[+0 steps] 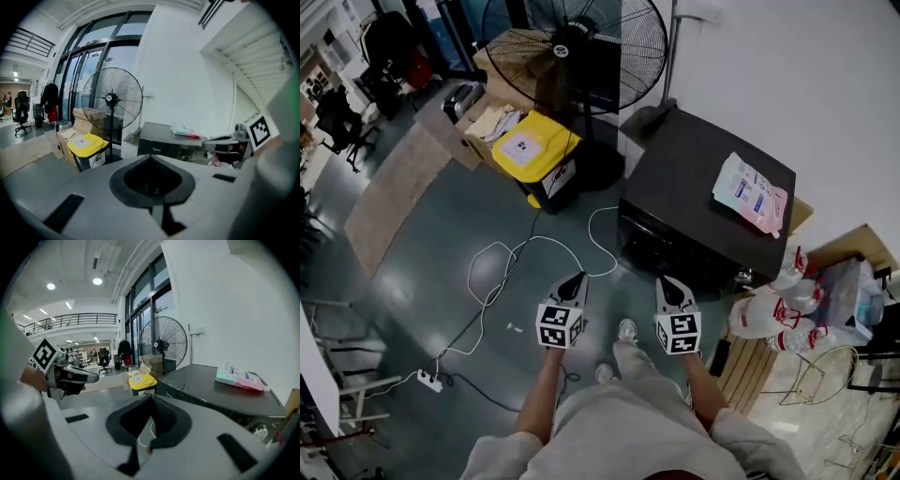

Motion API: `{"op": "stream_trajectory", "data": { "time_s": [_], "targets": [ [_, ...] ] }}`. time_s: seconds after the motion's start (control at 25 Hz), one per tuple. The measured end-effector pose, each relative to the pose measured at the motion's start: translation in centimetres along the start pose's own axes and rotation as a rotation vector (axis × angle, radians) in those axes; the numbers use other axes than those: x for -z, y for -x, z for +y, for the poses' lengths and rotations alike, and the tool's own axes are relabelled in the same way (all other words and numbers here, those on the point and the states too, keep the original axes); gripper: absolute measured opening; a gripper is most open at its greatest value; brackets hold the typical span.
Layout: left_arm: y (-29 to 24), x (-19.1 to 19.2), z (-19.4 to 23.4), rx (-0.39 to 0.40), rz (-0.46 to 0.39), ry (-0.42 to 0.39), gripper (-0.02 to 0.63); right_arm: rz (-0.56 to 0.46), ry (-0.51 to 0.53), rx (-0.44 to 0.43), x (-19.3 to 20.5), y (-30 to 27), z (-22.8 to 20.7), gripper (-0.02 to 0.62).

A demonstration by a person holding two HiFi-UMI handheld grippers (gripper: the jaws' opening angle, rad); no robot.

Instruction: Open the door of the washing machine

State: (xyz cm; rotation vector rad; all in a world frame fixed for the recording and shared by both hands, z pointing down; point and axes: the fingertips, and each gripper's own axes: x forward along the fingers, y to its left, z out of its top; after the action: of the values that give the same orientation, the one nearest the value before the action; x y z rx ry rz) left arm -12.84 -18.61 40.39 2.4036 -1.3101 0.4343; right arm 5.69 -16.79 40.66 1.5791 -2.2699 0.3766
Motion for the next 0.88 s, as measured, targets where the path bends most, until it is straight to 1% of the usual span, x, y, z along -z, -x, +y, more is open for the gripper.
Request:
{"op": "stream_trajectory", "data": {
  "time_s": [0.32, 0.6, 0.76, 0.88],
  "targets": [
    [-5.1, -0.5, 1.5, -0.024, 0.045, 0.003, 0.008, 0.027, -0.009, -0.044, -0.5, -4.9, -2.7, -0.002],
    [-9.4, 0.7, 1.9, -0.029, 0.094, -0.001, 0.008, 0.062, -0.032, -0.083, 0.9, -8.4, -4.4, -0.002],
    [-11.2, 1.1, 2.4, -0.035, 0.100, 0.014, 0.008, 0.081, -0.038, -0.094, 1.8, -9.9, -5.2, -0.002],
    [-12.3, 1.6, 2.8, -0.033, 0.105, 0.011, 0.008, 0.085, -0.037, -0.095, 2.4, -10.6, -5.6, -0.002]
  ]
}}
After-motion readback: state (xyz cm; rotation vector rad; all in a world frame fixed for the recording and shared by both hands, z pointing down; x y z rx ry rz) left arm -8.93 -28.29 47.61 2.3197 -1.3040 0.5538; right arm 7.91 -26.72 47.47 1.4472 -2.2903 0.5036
